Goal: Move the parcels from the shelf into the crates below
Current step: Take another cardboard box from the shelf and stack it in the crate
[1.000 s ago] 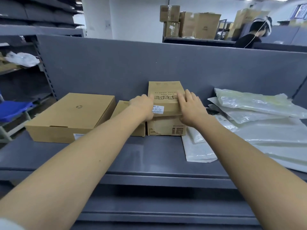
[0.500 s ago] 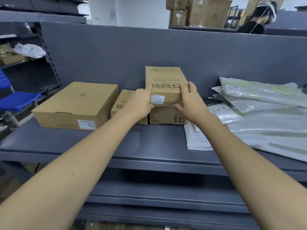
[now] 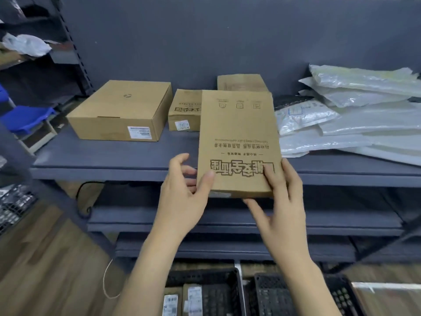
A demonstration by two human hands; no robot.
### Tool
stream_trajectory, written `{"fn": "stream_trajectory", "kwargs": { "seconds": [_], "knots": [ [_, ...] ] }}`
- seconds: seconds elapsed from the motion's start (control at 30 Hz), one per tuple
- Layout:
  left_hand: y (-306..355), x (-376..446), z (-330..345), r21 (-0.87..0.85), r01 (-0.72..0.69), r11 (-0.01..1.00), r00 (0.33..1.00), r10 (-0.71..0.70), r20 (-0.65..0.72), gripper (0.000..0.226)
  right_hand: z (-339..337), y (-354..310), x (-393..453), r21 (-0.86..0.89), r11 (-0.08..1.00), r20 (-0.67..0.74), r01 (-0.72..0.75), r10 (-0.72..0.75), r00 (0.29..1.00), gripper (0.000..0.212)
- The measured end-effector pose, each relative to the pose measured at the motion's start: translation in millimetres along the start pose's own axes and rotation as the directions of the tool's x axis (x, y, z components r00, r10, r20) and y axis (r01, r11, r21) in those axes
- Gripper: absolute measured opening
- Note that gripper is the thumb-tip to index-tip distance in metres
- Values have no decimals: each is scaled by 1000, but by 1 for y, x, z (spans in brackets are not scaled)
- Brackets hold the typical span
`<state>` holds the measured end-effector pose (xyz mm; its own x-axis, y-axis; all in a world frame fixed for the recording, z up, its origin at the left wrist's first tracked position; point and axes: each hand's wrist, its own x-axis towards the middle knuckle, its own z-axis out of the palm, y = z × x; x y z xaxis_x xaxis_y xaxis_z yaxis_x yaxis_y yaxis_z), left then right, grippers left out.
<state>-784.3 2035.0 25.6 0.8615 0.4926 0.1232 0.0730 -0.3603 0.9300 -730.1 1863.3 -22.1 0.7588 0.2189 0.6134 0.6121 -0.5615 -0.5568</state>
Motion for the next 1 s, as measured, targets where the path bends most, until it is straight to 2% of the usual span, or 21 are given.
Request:
{"fn": "stream_trajectory", "kwargs": {
  "seconds": [0.07, 0.13, 0.2, 0.3, 0.37, 0.47, 0.53, 0.57, 0.67, 0.73, 0.87, 0.93, 1.0],
  "knots": [
    [-5, -3, -9, -34, 100, 994, 988, -95, 118, 88, 0, 0, -16, -3, 1000, -23, 6, -6, 1000, 74],
    [-10, -4, -20, -67, 164, 984, 965, -146, 217, 102, 1, -2, -25, -4, 1000, -25, 14, -14, 1000, 75],
    [-16, -5, -30, -71, 180, 981, 948, -154, 277, 95, 5, -7, -30, 1, 1000, -17, 23, -23, 1000, 75],
    [-25, -8, -42, -16, 148, 989, 938, -135, 320, 64, 8, -13, -33, 37, 998, 56, 53, -55, 997, 73],
    [-31, -10, -50, -24, 174, 984, 934, -158, 319, 67, 3, -14, -31, 126, 992, 147, 32, -51, 988, 77],
    [-39, -11, -62, 20, 160, 987, 930, -158, 332, 75, -10, -24, -26, 354, 908, 310, -224, 112, 944, 100],
    [-42, -13, -65, 55, 114, 992, 921, -126, 368, 76, -16, -29, -20, 332, 892, 381, -306, 170, 909, 109],
    [-43, -14, -66, 63, 94, 994, 919, -111, 379, 76, -19, -30, -18, 302, 897, 415, -323, 181, 892, 105],
    [-45, -18, -65, 91, 45, 995, 928, -75, 365, 72, -25, -39, -15, 290, 886, 493, -361, 186, 850, 70],
    [-46, -20, -65, 121, 18, 992, 930, -61, 363, 66, -26, -41, -18, 295, 881, 490, -370, 193, 850, 58],
    [-49, -25, -66, 89, 60, 994, 942, -85, 325, 55, -29, -39, -22, 274, 899, 464, -341, 187, 866, 64],
    [-51, -27, -67, 54, 70, 996, 960, -82, 266, 58, -31, -38, -23, 277, 899, 472, -340, 181, 863, 67],
    [-50, -27, -69, 17, 82, 997, 976, -84, 203, 72, -33, -38, -22, 276, 903, 476, -330, 170, 863, 67]
  ]
}}
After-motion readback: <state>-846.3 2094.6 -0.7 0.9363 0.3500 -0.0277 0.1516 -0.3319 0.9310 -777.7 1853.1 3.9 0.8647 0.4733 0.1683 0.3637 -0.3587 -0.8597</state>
